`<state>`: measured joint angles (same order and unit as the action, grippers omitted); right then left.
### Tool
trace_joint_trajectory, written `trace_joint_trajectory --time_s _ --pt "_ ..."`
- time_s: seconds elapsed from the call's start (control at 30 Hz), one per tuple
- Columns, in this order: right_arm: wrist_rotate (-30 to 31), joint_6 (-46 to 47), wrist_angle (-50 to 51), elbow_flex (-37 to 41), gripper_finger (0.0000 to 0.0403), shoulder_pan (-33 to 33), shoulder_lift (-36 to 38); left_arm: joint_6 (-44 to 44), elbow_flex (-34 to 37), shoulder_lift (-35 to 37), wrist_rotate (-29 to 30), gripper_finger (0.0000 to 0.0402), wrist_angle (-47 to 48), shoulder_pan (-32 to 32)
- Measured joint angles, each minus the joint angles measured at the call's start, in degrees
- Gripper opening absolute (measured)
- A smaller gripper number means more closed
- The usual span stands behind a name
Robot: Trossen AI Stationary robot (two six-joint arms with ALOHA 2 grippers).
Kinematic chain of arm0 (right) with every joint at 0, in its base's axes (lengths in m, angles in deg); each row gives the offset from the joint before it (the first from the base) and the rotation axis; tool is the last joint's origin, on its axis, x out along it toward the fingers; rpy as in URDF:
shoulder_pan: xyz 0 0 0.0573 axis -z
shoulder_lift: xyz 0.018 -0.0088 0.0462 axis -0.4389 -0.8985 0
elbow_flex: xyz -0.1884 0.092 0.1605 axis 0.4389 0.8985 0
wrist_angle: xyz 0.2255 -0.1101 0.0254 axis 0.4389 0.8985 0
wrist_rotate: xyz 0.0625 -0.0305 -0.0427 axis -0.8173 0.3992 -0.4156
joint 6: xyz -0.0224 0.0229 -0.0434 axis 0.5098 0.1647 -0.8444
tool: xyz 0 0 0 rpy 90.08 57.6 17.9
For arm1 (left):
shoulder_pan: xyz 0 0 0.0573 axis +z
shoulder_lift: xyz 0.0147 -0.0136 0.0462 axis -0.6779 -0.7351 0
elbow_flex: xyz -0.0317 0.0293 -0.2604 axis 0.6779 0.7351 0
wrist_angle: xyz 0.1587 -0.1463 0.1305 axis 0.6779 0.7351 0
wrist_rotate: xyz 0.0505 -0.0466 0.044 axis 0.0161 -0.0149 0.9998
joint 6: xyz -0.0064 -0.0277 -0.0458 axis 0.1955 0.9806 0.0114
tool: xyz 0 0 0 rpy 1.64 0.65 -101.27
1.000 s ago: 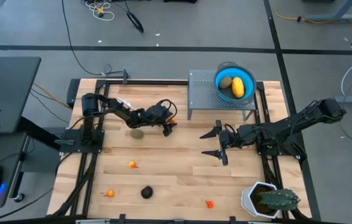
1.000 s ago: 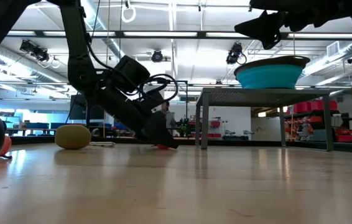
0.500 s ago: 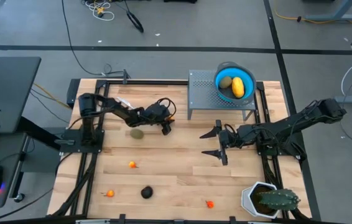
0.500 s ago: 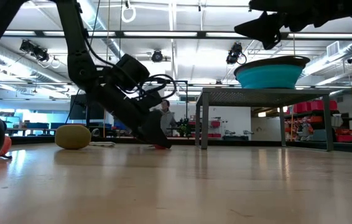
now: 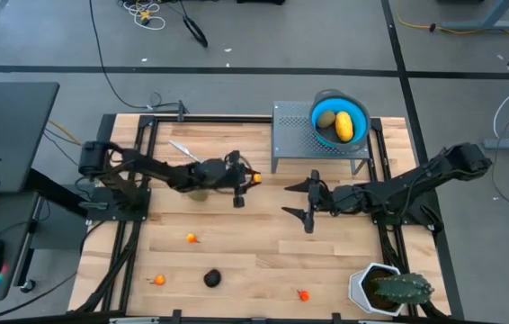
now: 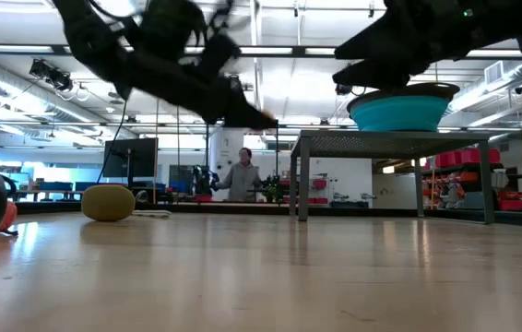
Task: Pick & Place Fruit
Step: Put the orange pear into the blue strainer bowl on the shelf
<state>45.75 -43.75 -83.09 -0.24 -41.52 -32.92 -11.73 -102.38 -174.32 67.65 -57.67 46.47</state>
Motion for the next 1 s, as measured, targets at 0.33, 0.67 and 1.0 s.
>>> trace_joint_trajectory --time_s 0.33,0.67,1.0 --pt "0.1 0.8 -9.0 0.0 0.0309 0.5 -1.8 -22.5 -1.1 1.5 23.1 0.0144 -5.6 -12.9" --pt "-0.3 1.7 -24.6 0.0 0.0309 1.9 -11.4 -34.4 -4.1 1.5 26.4 0.0142 -5.3 -17.8" --pt "-3.4 2.3 -33.4 -1.1 0.0309 3.1 -17.8 -39.0 -5.8 1.5 28.7 0.0142 -5.3 -19.3"
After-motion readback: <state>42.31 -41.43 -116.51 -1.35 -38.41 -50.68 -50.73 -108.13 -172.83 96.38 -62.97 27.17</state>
